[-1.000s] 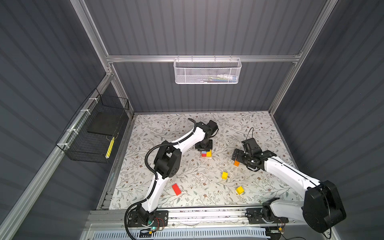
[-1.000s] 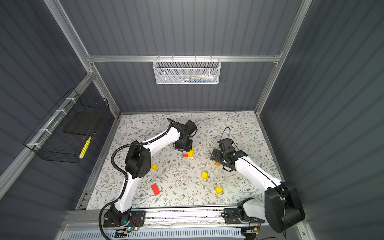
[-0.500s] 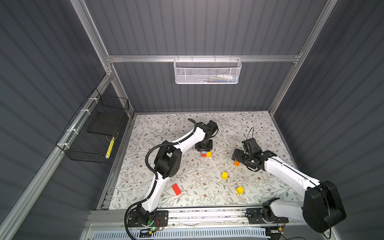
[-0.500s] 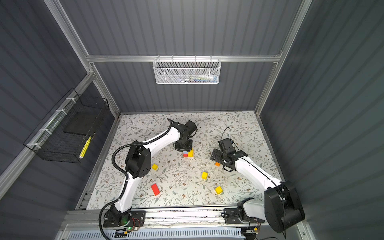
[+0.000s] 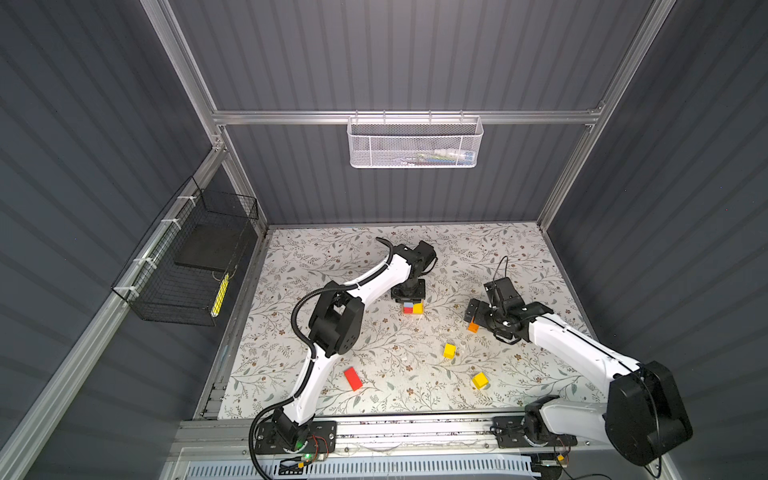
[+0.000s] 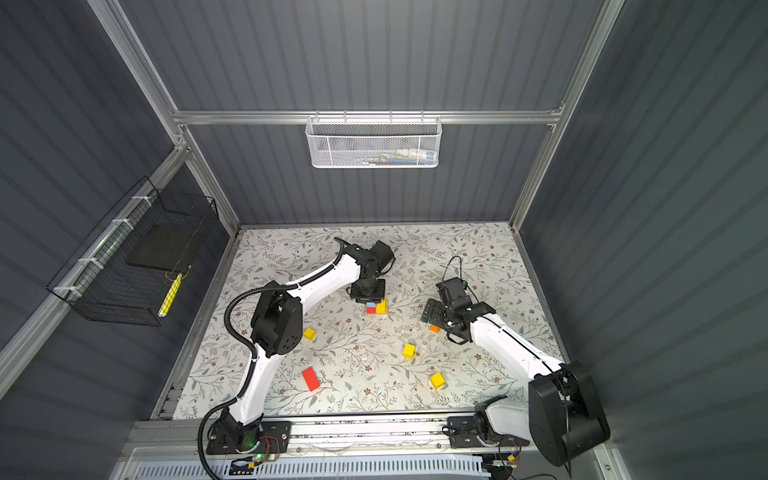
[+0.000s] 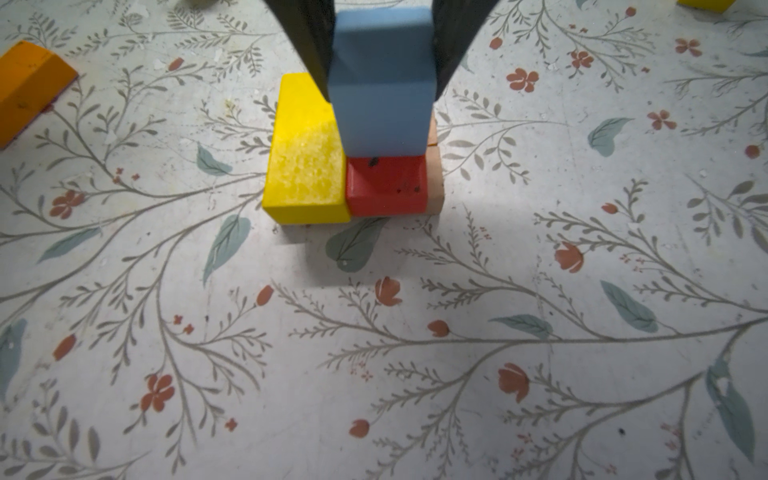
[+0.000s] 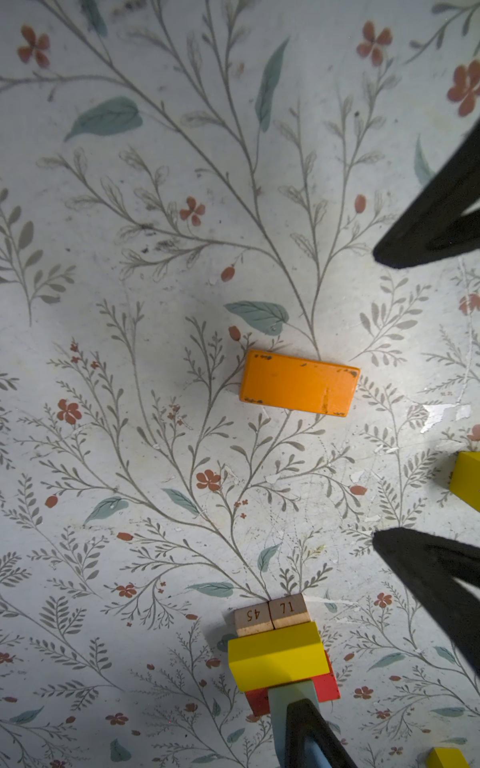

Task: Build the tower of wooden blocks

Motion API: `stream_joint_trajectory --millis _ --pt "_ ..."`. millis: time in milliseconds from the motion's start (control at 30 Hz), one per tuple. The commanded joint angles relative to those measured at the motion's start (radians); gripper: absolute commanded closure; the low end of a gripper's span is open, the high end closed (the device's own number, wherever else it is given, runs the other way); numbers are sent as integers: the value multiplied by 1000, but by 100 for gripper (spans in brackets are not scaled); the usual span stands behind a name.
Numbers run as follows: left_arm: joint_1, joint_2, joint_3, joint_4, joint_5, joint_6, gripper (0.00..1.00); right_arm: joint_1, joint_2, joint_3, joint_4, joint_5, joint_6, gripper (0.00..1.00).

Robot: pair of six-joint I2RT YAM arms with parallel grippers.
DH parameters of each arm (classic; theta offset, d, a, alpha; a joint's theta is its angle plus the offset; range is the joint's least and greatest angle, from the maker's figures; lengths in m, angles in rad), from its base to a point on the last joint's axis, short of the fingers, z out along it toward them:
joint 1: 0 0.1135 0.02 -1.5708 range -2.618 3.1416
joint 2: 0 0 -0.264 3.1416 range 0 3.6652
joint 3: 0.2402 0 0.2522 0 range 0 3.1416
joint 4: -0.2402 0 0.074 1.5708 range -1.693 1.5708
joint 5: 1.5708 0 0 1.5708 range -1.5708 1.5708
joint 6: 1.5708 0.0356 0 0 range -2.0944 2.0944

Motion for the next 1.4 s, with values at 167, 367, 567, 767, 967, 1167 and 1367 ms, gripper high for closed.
stream_joint_trajectory --millis 167,367,567,767,967,1167,1367 --pt "1 10 19 -11 10 -16 57 -6 -18 -15 -6 3 -1 1" --pt "1 -5 23 -15 -9 -8 43 -6 -29 -13 -14 5 2 1" --pt "1 -42 31 -14 -49 11 2 -6 -46 -10 -27 7 8 1" --pt "1 -102 22 6 -66 45 0 -7 -62 5 -47 3 14 1" --pt "1 -205 4 48 -81 101 0 -6 -75 22 -54 -18 30 1" --pt "2 -337 -44 94 -167 153 0 11 -102 79 -115 3 46 1" --pt "2 -523 -172 200 -211 204 0 59 -131 126 -166 38 65 1"
